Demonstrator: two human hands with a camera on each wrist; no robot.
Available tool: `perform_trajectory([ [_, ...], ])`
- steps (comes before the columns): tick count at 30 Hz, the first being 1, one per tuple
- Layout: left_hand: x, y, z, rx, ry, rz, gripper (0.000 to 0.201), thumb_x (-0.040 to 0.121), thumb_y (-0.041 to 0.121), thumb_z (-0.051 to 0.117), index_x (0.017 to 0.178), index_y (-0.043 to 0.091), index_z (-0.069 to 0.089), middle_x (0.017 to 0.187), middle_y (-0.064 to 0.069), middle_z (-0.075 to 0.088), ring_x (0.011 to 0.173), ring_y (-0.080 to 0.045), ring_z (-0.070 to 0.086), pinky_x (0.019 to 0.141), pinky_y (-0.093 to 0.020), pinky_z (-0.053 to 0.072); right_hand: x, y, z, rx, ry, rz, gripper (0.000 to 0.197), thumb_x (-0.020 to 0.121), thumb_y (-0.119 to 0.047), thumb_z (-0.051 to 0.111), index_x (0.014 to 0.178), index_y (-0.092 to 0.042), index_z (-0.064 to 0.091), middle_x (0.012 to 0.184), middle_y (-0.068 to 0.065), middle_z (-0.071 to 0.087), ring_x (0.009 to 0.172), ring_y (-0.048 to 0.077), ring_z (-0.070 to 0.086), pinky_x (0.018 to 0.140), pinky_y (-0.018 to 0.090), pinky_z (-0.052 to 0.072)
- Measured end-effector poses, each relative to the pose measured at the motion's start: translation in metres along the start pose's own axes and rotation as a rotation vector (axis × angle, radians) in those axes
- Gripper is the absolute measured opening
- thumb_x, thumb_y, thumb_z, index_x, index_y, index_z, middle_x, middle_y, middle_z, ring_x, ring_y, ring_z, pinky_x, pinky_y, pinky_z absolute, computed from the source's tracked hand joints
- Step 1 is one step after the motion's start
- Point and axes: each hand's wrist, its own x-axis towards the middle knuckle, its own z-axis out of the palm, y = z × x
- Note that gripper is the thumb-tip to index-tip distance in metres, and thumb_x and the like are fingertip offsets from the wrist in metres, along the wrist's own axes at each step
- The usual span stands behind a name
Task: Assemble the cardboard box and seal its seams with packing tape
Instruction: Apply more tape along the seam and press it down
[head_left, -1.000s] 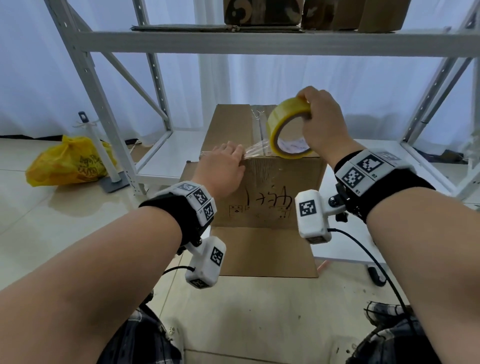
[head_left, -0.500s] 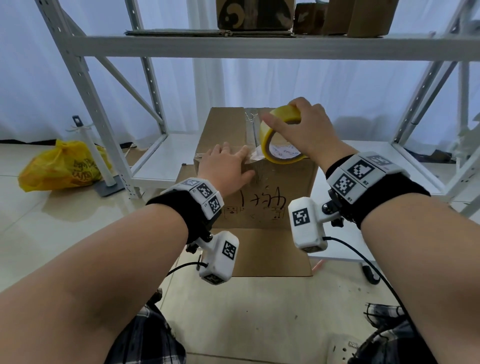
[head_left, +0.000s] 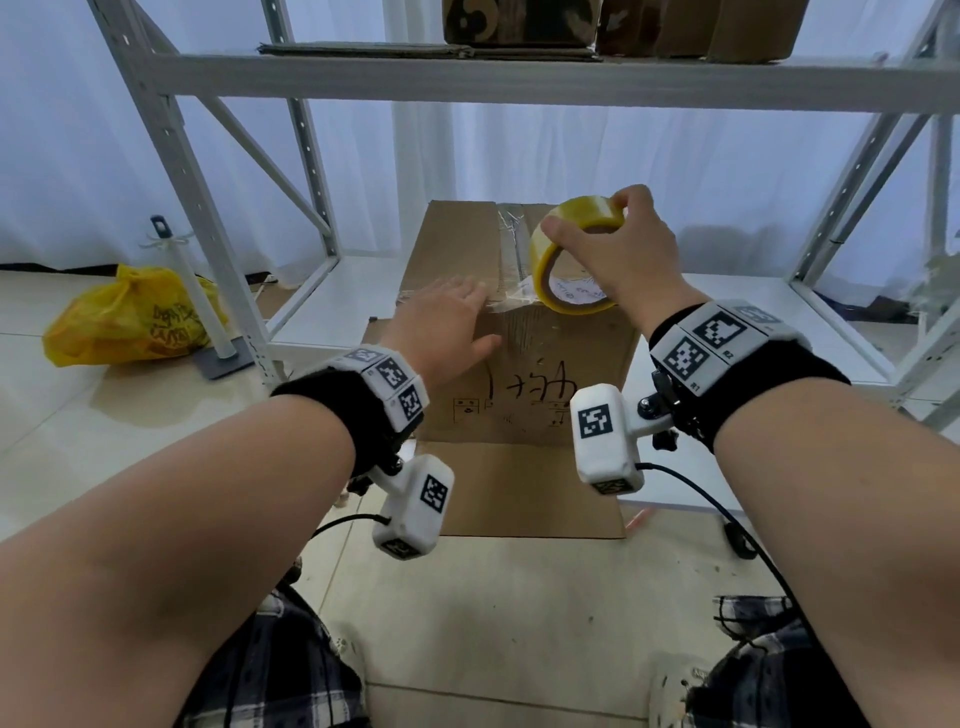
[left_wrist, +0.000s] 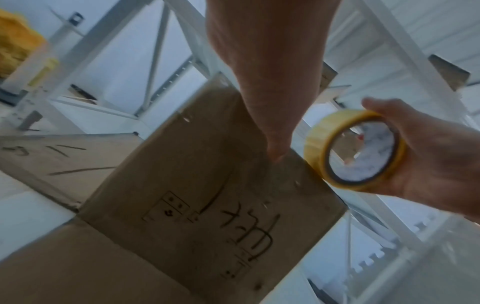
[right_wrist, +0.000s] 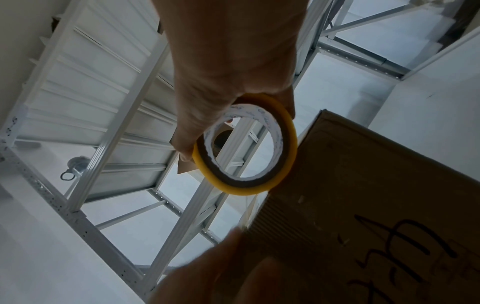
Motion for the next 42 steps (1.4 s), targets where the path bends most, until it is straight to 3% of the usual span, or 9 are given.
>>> perform_trajectory([
  [4,0.011,0.026,-0.001,-0.046,0.017,0.042,0.061,0.094,0.045,0.049,0.144,0.013,0.034,0.151,-0.003,0.034,0.140,-0.018,0.030,0.111,-0.032,0.028,-0.003,-0.002,0.004,0.076,-0.002,0.046,0.081,0.073,-0.061,0.069,0.135,-0.021,0.035,0.127,0.004,0.048,0.111,0.021,0.047,0.088,0.031,0.041],
  [8,0.016,0.018,-0.003,-0.074,0.014,0.006,0.046,0.091,0.046,0.051,0.129,0.019,0.049,0.137,0.002,0.050,0.121,-0.018,0.050,0.087,-0.032,0.044,-0.004,-0.003,0.006,0.138,0.010,0.100,0.080,0.074,-0.055,0.072,0.133,-0.018,0.032,0.121,0.002,0.047,0.100,0.018,0.047,0.078,0.028,0.040],
  [11,0.016,0.014,-0.004,-0.074,-0.042,-0.032,0.061,0.093,0.046,0.050,0.144,0.015,0.036,0.151,-0.003,0.036,0.137,-0.018,0.035,0.107,-0.036,0.034,-0.004,-0.003,0.006,0.148,0.016,0.101,0.078,0.074,-0.053,0.072,0.132,-0.018,0.033,0.120,0.003,0.047,0.100,0.019,0.047,0.077,0.029,0.040],
  [14,0.014,0.011,-0.005,-0.090,-0.049,-0.028,0.062,0.095,0.040,0.049,0.147,0.014,0.029,0.154,-0.003,0.028,0.142,-0.018,0.027,0.113,-0.035,0.025,-0.004,-0.003,0.005,0.151,0.012,0.115,0.078,0.074,-0.053,0.071,0.133,-0.019,0.034,0.122,0.003,0.047,0.103,0.020,0.048,0.078,0.030,0.042],
  [24,0.014,0.001,-0.009,-0.145,-0.098,-0.019,0.057,0.095,0.039,0.050,0.147,0.023,0.032,0.153,0.006,0.031,0.140,-0.014,0.029,0.113,-0.035,0.024,0.004,-0.008,-0.015,-0.091,0.041,0.049,0.079,0.069,-0.054,0.071,0.133,-0.026,0.036,0.129,0.008,0.042,0.117,0.030,0.046,0.097,0.045,0.043],
  [30,0.019,0.006,-0.004,-0.056,-0.104,0.015,0.060,0.094,0.044,0.049,0.147,0.020,0.031,0.147,0.002,0.040,0.131,-0.019,0.041,0.105,-0.038,0.037,0.002,0.007,-0.019,-0.283,0.040,0.067,0.077,0.068,-0.054,0.070,0.132,-0.027,0.036,0.129,0.009,0.037,0.118,0.037,0.043,0.093,0.045,0.041],
  [33,0.021,0.012,0.000,-0.013,-0.100,0.015,0.067,0.092,0.050,0.050,0.148,0.021,0.028,0.141,-0.003,0.044,0.127,-0.022,0.045,0.100,-0.039,0.043,0.002,0.007,-0.017,-0.377,0.044,0.022,0.079,0.069,-0.055,0.070,0.134,-0.027,0.035,0.131,0.010,0.035,0.118,0.040,0.042,0.092,0.047,0.042],
  [37,0.023,0.027,0.004,0.085,-0.118,-0.028,0.076,0.088,0.060,0.049,0.150,0.028,0.018,0.144,-0.017,0.039,0.132,-0.032,0.038,0.102,-0.043,0.039,0.004,0.008,-0.016,-0.408,0.019,0.015,0.095,0.068,-0.064,0.070,0.144,-0.032,0.025,0.139,0.011,0.030,0.126,0.039,0.037,0.098,0.049,0.040],
  [42,0.027,0.046,0.008,0.140,-0.150,-0.095,0.084,0.084,0.069,0.045,0.150,0.030,0.012,0.148,-0.031,0.025,0.136,-0.043,0.028,0.110,-0.049,0.028,0.001,0.013,-0.010,-0.147,0.073,0.110,0.097,0.067,-0.068,0.068,0.142,-0.027,0.022,0.137,0.013,0.031,0.125,0.036,0.040,0.099,0.045,0.040],
])
